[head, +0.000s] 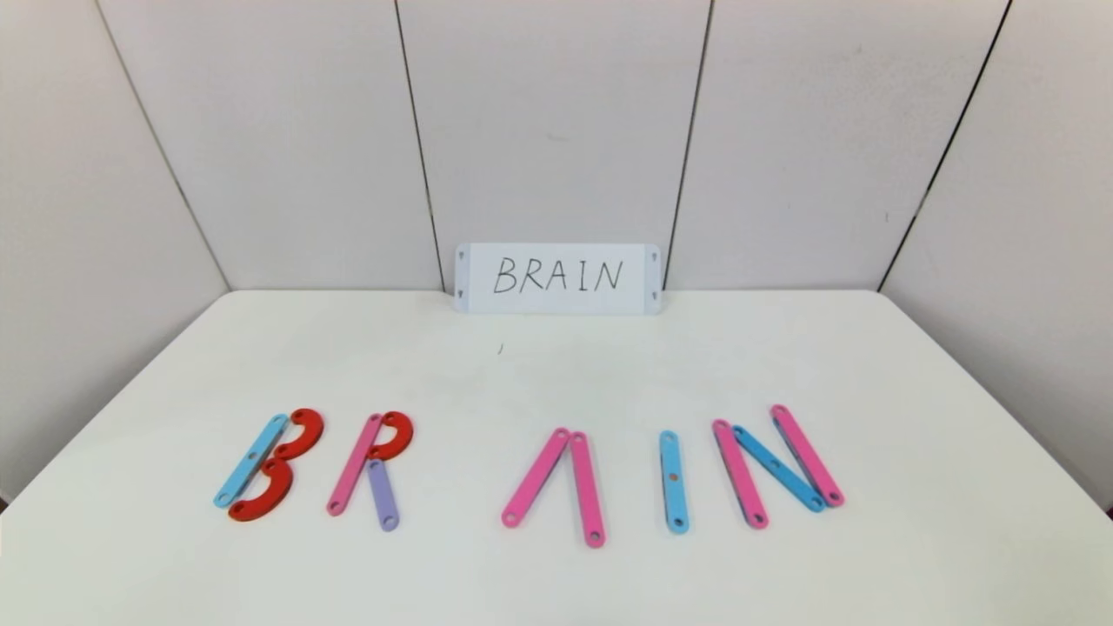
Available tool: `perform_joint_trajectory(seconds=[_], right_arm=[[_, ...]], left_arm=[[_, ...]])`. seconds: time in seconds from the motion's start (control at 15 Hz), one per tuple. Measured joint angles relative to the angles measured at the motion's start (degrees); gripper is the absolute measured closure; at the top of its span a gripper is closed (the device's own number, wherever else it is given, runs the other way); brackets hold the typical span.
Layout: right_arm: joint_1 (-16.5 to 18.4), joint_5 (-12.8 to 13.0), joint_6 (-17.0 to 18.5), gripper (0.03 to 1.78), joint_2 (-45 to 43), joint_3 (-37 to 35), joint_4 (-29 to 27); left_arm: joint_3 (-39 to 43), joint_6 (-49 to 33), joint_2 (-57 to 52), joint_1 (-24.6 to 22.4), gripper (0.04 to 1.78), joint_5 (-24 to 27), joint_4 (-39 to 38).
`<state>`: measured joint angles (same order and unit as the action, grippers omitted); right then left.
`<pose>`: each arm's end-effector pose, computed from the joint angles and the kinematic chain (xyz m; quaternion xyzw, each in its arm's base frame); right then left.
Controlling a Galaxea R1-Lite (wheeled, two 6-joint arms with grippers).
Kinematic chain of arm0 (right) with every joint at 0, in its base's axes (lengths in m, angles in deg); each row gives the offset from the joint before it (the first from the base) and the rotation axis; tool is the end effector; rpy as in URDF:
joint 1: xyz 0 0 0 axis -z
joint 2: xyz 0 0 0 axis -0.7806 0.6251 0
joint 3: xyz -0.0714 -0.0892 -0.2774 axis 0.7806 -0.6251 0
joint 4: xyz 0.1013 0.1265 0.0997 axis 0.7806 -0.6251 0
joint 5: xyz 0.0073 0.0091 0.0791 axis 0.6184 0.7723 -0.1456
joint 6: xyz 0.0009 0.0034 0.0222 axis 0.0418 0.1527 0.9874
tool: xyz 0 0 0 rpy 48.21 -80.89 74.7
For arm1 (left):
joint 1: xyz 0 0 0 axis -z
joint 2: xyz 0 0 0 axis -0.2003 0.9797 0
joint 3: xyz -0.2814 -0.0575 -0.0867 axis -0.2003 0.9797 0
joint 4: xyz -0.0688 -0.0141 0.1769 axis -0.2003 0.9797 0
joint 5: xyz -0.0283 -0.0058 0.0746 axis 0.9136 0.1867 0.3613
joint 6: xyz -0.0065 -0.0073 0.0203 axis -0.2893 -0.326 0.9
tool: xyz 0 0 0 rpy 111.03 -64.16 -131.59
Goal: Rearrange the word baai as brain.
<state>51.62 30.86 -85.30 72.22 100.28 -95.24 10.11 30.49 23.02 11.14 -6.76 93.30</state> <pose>-0.1062 -0.0097 0.2133 -0.0880 -0.0926 -0.2495 0.9599 -0.1617 -0.0044 0.1921 -0.0488 0.1349 -0.0638 0.9876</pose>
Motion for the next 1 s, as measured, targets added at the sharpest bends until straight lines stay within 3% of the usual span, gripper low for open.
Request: perform_joint_trajectory(seconds=[0.27, 0.47, 0.6, 0.8, 1.0], right_arm=[[-0.1, 0.0, 2.3, 0.07, -3.9, 2.0, 4.2], [-0.1, -0.1, 2.0, 0.07, -4.5, 2.2, 11.5], [-0.1, -1.1, 1.8, 0.07, -4.5, 1.4, 18.0], [-0.1, -2.6, 2.0, 0.07, -4.5, -5.1, 27.8], [-0.1, -3.1, 2.4, 0.07, -4.5, -17.6, 35.6]], left_arm=[[-0.1, -2.0, -4.4, 0.2, 0.09, 2.7, -2.3], [-1.9, -4.6, -5.8, 0.3, 0.09, 2.2, -4.9], [-1.4, -4.4, -6.1, 0.3, 0.09, 0.9, -11.4], [8.1, -2.9, -6.1, 0.3, 0.09, -5.2, -23.6], [24.6, -1.4, -6.1, 0.3, 0.09, -11.0, -37.5]])
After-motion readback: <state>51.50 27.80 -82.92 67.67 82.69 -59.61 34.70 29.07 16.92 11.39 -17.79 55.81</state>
